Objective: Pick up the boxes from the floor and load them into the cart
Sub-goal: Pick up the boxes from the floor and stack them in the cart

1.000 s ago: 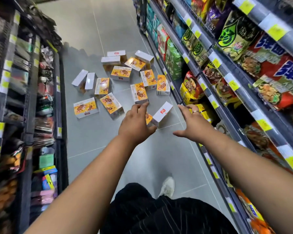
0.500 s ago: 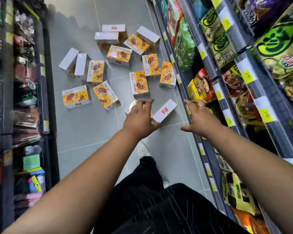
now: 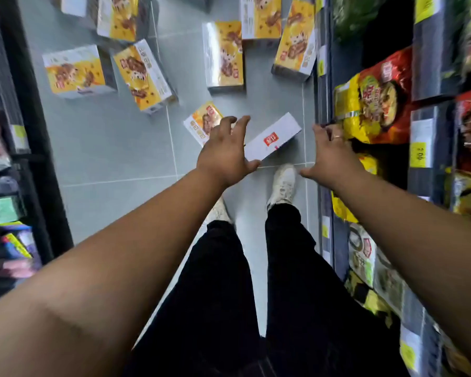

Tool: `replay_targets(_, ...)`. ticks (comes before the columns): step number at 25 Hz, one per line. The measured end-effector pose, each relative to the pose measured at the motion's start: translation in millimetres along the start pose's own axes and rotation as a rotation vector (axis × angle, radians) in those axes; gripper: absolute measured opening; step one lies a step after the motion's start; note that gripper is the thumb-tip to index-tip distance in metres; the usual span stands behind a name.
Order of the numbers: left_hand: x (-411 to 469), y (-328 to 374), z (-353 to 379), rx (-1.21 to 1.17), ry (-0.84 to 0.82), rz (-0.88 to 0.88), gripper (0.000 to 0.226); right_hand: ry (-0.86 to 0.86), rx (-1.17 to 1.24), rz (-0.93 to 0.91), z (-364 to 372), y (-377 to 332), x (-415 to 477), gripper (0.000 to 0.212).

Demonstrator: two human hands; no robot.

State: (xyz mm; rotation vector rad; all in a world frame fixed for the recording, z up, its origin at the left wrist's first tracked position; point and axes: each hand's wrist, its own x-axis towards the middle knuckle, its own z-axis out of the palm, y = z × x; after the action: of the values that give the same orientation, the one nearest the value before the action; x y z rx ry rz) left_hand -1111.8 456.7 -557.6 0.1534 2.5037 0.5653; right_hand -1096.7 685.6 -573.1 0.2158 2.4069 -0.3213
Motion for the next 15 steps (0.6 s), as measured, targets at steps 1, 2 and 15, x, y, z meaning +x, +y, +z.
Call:
replay_targets(1, 15, -6, 21, 0.001, -0.025, -0.017, 0.094, -0.028, -0.001, -0.015, 14, 8, 24, 0.103)
replay_targets(2, 31, -12, 43, 0.002, -0.048, -0.030, 0.095, -0.057, -0.023, -0.030, 28, 16, 47, 0.102)
replay_targets(15, 179, -88, 268, 0.133, -0.219, -0.230, 0.118, -0.100, -0.477, -0.319, 183, 69, 270, 0.108)
